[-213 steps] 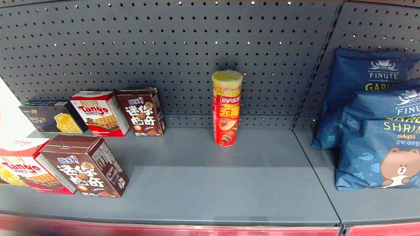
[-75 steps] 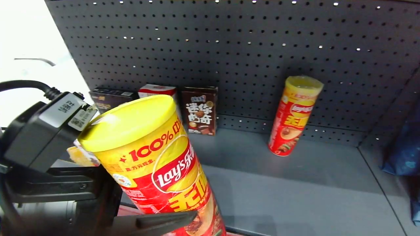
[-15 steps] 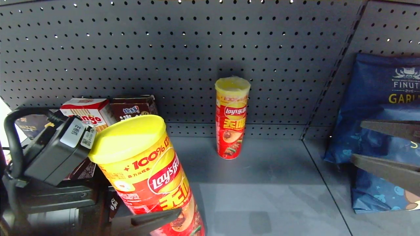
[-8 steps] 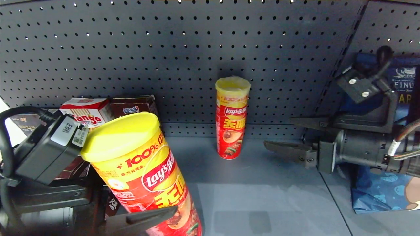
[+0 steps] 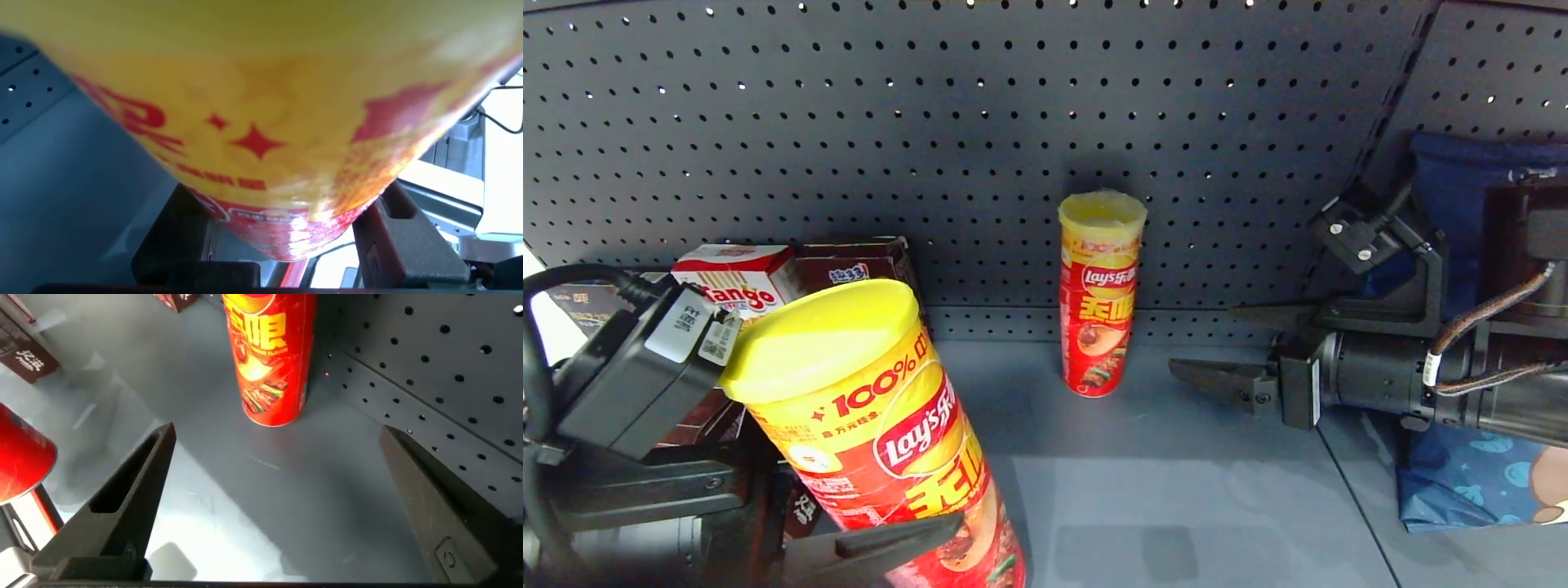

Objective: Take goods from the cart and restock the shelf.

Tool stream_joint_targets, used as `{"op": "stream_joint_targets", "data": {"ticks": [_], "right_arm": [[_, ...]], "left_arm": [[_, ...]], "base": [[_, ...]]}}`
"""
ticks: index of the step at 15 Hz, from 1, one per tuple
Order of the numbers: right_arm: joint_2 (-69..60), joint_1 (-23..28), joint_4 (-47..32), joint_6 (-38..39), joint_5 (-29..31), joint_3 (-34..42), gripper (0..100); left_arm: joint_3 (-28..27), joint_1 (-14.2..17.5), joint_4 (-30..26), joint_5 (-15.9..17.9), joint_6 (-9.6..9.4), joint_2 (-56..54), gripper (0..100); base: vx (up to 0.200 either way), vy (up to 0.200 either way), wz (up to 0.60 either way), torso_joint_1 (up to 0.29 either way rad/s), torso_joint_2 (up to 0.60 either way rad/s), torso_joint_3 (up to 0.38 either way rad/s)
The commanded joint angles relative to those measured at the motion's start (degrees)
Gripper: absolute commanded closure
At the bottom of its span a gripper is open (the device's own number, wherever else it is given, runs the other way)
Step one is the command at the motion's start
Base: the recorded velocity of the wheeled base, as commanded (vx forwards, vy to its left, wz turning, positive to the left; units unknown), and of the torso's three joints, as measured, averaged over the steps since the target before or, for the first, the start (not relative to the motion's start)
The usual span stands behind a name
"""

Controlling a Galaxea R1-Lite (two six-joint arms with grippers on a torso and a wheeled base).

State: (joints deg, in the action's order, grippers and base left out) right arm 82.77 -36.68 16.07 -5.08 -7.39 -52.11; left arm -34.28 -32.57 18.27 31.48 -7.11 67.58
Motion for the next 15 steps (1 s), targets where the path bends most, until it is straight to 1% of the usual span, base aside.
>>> {"op": "stream_joint_targets", "data": {"ticks": [1,4,7,8,14,15], "right_arm": [[-0.33,0.03,0.02,-0.01,-0.08,0.26,0],[-0.86,0.29,0.02,-0.01,0.0,0.96,0],[-0.95,0.47,0.1,0.07,-0.08,1.58,0],[-1.04,0.38,0.1,0.16,-0.08,1.58,0],[-1.12,-0.06,0.19,0.16,-0.08,2.19,0],[-1.12,0.03,1.6,0.16,-0.17,3.07,0]], "left_arm": [[0.0,0.05,0.01,-0.01,-0.01,0.09,100],[0.27,0.05,0.01,-0.01,-0.01,0.09,100],[3.52,-0.03,0.1,0.08,-0.01,-0.7,100],[3.87,-0.03,0.27,0.08,-0.01,-0.79,100],[3.61,-0.03,0.36,0.08,-0.01,-0.96,100],[3.78,-0.03,0.36,0.08,-0.01,-0.96,100]], "base": [[0.0,0.0,0.0,0.0,0.0,0.0],[0.0,0.0,0.0,0.0,0.0,0.0],[0.0,0.0,0.0,0.0,0.0,0.0],[0.0,0.0,0.0,0.0,0.0,0.0],[0.0,0.0,0.0,0.0,0.0,0.0],[0.0,0.0,0.0,0.0,0.0,0.0]]}}
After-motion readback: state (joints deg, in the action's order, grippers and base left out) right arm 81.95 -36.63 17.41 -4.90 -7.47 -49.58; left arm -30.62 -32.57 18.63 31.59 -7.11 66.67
